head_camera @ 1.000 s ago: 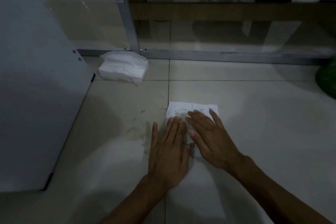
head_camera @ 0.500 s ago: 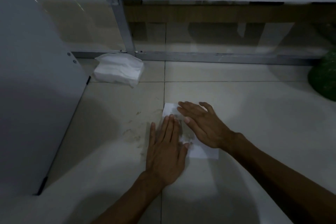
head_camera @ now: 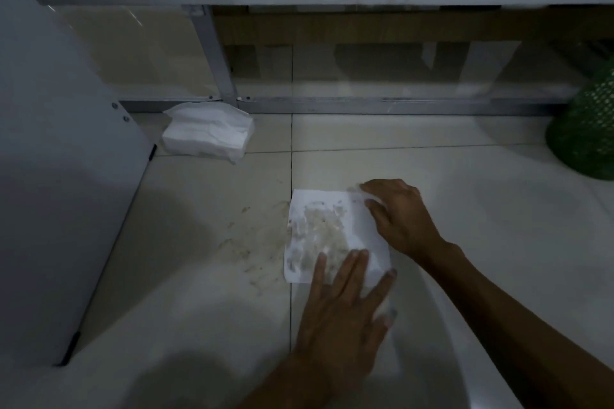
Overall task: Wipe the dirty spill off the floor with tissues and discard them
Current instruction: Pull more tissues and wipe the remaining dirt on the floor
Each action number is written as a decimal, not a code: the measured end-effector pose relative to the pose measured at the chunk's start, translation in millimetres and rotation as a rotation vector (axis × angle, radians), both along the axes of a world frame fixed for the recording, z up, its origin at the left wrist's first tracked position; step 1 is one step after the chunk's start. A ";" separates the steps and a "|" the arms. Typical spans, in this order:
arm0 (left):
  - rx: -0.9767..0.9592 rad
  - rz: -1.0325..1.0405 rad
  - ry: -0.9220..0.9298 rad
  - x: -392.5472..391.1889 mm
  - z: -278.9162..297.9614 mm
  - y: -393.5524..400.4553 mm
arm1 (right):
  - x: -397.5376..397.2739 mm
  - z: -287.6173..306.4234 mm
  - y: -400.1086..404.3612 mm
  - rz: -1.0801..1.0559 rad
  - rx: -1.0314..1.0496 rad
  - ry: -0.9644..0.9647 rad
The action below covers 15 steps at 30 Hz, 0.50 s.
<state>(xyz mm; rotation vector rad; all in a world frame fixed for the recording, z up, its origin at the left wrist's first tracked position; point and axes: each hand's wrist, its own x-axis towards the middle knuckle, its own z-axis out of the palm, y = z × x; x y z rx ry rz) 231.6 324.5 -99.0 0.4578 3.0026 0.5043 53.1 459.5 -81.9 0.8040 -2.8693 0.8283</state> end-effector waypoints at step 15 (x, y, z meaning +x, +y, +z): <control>0.046 0.144 0.015 14.1 -10.1 27.9 | -8.7 -4.4 -6.0 -0.245 0.023 -0.160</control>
